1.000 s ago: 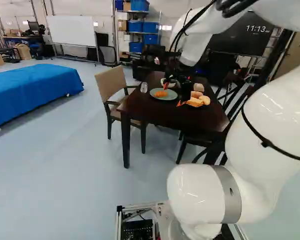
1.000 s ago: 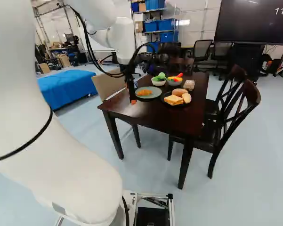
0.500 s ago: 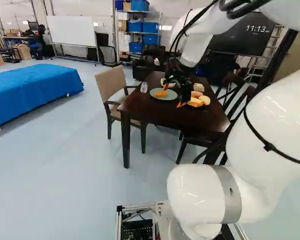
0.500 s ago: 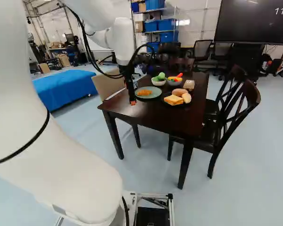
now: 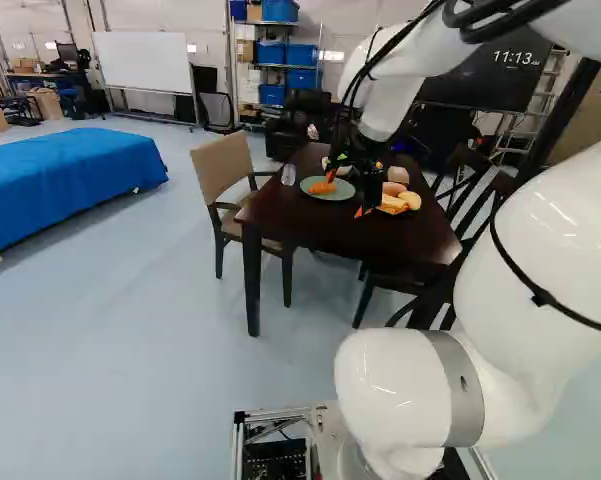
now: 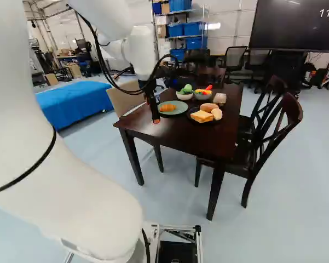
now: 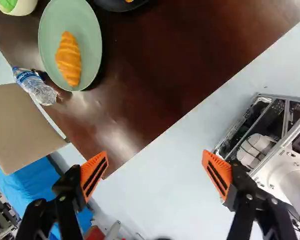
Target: Move the croissant to the empty plate
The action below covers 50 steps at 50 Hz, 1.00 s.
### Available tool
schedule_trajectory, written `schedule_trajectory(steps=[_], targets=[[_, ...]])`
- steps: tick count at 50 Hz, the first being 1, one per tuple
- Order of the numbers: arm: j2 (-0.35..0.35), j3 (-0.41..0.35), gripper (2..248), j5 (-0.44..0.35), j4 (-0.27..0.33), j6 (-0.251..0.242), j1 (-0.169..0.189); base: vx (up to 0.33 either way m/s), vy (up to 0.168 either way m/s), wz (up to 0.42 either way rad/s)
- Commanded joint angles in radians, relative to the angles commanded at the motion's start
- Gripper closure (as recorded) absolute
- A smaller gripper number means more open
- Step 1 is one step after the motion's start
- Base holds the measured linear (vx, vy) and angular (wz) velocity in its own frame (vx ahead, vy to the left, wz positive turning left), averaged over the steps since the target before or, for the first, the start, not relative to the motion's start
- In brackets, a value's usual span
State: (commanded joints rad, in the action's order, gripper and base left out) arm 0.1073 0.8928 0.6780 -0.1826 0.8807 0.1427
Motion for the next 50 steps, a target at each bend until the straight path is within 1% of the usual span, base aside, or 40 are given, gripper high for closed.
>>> schedule_trajectory(steps=[12, 25, 38, 50], targets=[[0.007, -0.035, 3, -0.067, 0.008, -0.038, -0.006, 0.000, 0.000, 0.000], [0.018, -0.083, 3, -0.160, 0.019, -0.091, -0.015, 0.000, 0.000, 0.000], [0.030, -0.141, 3, -0.271, 0.032, -0.154, -0.025, 0.000, 0.000, 0.000], [0.043, -0.202, 3, -0.390, 0.046, -0.221, -0.036, 0.000, 0.000, 0.000]])
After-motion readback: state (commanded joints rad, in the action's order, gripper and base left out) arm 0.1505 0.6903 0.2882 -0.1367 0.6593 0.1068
